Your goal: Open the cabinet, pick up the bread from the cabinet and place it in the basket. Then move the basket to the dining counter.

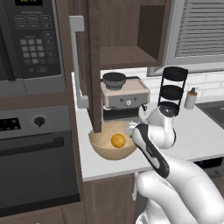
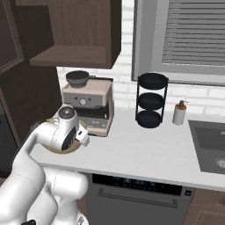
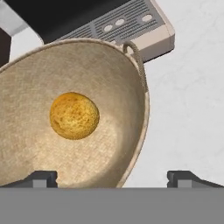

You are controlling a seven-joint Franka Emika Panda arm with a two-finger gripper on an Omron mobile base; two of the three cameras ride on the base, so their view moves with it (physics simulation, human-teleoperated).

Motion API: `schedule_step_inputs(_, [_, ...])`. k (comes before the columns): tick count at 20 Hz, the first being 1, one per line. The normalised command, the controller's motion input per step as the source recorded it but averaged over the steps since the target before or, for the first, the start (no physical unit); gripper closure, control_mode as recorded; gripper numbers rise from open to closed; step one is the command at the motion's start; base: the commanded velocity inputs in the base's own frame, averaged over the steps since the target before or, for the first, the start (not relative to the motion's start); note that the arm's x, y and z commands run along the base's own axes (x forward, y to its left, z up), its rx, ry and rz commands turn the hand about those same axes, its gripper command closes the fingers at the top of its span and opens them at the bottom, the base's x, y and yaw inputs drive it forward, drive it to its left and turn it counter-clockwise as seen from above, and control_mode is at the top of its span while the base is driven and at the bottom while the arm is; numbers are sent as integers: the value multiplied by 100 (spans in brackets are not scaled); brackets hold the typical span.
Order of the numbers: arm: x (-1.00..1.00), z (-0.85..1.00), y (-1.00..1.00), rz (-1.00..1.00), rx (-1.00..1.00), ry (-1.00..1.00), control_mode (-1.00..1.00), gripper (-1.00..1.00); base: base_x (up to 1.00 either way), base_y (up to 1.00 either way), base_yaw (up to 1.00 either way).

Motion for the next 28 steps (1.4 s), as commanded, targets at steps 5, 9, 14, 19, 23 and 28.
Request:
schedule_step_inputs(5, [8, -61, 17, 0, 0, 0, -100, -100, 0, 0, 0])
schedule_step_inputs(9, [0, -64, 0, 0, 0, 0, -100, -100, 0, 0, 0])
schedule_step_inputs(14, [2, -72, 14, 0, 0, 1, -100, 100, 0, 0, 0])
schedule_step_inputs(19, [0, -34, 12, 0, -1, 4, -100, 100, 0, 0, 0])
schedule_step_inputs(23, [-4, -8, 1, -1, -1, 4, -100, 100, 0, 0, 0])
schedule_step_inputs(28, [-22, 0, -6, -22, 1, 0, -100, 100, 0, 0, 0])
